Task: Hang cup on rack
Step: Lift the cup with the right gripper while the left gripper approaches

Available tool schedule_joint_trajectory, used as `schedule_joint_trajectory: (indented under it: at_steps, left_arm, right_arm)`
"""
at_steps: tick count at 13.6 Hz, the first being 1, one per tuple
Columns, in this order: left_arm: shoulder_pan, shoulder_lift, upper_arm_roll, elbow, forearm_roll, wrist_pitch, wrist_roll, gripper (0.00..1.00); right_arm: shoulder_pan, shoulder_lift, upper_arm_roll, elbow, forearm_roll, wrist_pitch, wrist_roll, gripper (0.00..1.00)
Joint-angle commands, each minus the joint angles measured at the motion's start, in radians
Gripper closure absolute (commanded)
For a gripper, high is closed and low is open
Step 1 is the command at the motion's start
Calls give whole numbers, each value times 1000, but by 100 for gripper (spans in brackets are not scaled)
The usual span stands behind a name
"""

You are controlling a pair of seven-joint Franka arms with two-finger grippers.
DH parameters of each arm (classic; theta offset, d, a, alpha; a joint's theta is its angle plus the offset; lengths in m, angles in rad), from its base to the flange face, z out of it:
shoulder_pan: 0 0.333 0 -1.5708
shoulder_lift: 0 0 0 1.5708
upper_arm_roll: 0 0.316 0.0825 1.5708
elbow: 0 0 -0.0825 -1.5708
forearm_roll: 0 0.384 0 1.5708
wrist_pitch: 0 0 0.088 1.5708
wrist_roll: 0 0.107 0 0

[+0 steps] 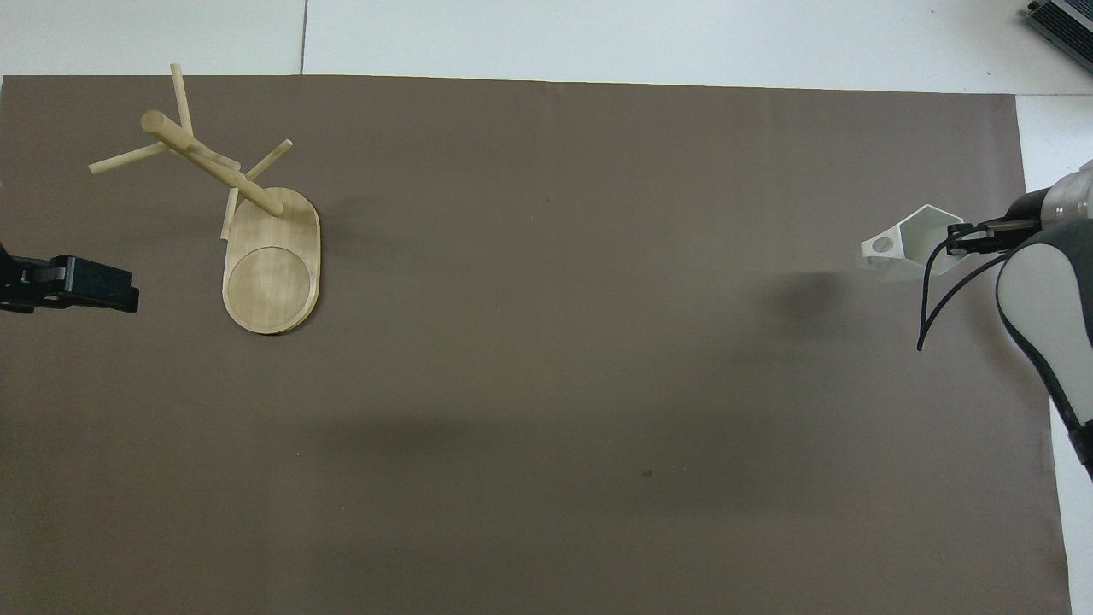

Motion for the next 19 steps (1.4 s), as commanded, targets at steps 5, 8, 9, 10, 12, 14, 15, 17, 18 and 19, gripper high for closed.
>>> schedule_joint_trajectory:
  at_steps: [5, 8, 9, 10, 12, 14, 15, 17, 18, 19]
  left_arm:
    - [10, -103, -7, -169, -5, -42, -172, 0]
    - [13, -132, -6, -199, -42, -132, -256, 0]
    - [12, -135, -7, -202, -43, -151, -298, 0]
    - [12, -141, -6, -215, -61, -166, -373, 0]
    - [13, -167, -6, -258, -164, -165, -579, 0]
    - [13, -187, -6, -294, -230, -155, -727, 0]
    - [15, -200, -4, -313, -280, -145, -807, 0]
    - [63, -227, -6, -371, -409, -87, -1017, 0]
    - [65, -241, -6, -397, -451, -56, -1107, 0]
    - [59, -252, -7, -425, -463, -24, -1173, 0]
  right_arm:
    - [-8, -134, 163, 0, 230, -204, 192, 100]
    - [-8, -171, 271, 2, 273, -220, 301, 100]
    - [-6, -174, 305, 2, 310, -218, 348, 100]
    - [-6, -176, 344, 2, 368, -218, 379, 100]
    - [-6, -182, 395, 2, 482, -210, 450, 100]
    - [-2, -184, 449, 2, 568, -195, 514, 100]
    - [0, -185, 467, 2, 589, -184, 536, 100]
    - [1, -190, 504, 0, 635, -180, 557, 100]
    - [3, -191, 518, -1, 668, -175, 574, 100]
    - [5, -193, 532, -1, 703, -166, 602, 100]
